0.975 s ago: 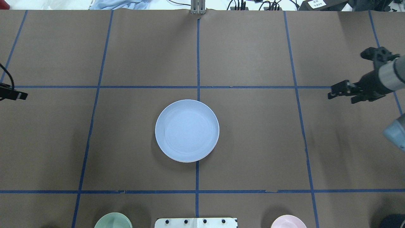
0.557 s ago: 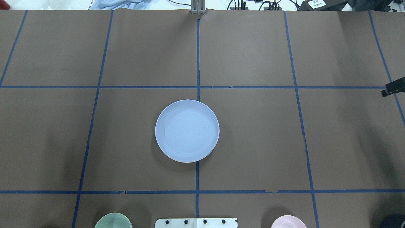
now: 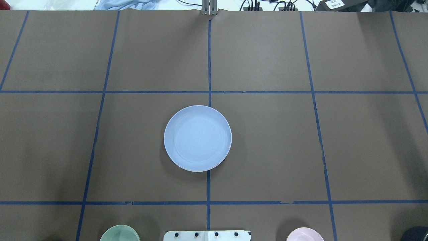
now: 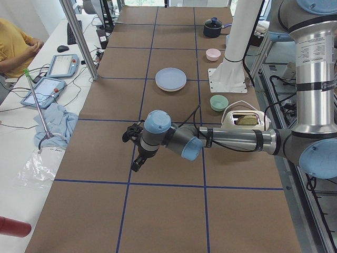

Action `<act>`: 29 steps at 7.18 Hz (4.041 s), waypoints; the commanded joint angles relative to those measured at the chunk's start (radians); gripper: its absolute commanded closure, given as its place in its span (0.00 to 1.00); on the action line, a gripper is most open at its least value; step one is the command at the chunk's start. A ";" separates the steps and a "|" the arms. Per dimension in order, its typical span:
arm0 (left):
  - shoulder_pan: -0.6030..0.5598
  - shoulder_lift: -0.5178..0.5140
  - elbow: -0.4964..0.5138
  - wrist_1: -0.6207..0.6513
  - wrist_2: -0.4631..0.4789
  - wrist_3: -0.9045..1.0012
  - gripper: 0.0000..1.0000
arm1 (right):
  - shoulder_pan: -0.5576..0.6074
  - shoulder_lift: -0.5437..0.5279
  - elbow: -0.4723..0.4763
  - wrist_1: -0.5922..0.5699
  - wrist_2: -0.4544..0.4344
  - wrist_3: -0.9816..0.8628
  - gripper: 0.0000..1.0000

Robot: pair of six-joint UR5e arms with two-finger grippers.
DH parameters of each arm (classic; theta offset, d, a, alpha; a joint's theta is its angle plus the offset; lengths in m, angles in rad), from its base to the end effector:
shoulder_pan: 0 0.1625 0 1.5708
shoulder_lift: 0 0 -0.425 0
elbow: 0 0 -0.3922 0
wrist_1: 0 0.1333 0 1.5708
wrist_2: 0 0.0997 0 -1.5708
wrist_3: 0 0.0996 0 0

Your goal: Stack three plates with pink and blue

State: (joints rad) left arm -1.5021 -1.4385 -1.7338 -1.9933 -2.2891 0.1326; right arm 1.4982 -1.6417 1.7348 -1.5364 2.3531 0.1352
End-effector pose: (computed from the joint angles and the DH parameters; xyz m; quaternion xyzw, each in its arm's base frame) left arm -0.0361 -0.4620 0.5955 0.2212 0.3356 0.1702 0.8997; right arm 0.0290 -0.4716 0.6074 0.0191 -0.3845 0.0046 0.9229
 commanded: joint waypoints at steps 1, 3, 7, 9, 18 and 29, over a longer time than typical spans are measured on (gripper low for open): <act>-0.010 0.006 0.008 0.024 -0.003 0.010 0.01 | 0.005 0.011 -0.007 -0.010 -0.004 -0.011 0.00; -0.010 0.010 0.010 0.024 -0.001 -0.011 0.01 | 0.005 -0.001 0.002 -0.010 0.002 -0.009 0.00; -0.010 0.001 0.016 0.021 -0.006 -0.091 0.00 | 0.002 0.006 -0.007 -0.008 0.003 -0.009 0.00; -0.010 -0.007 0.022 0.011 -0.004 -0.090 0.00 | 0.000 0.016 -0.029 -0.004 0.011 -0.009 0.00; -0.010 0.072 -0.056 0.008 -0.003 -0.085 0.00 | -0.001 0.017 -0.050 0.009 0.018 0.007 0.00; -0.012 0.038 -0.067 0.019 -0.045 -0.080 0.00 | -0.001 0.017 -0.057 0.007 0.126 0.009 0.00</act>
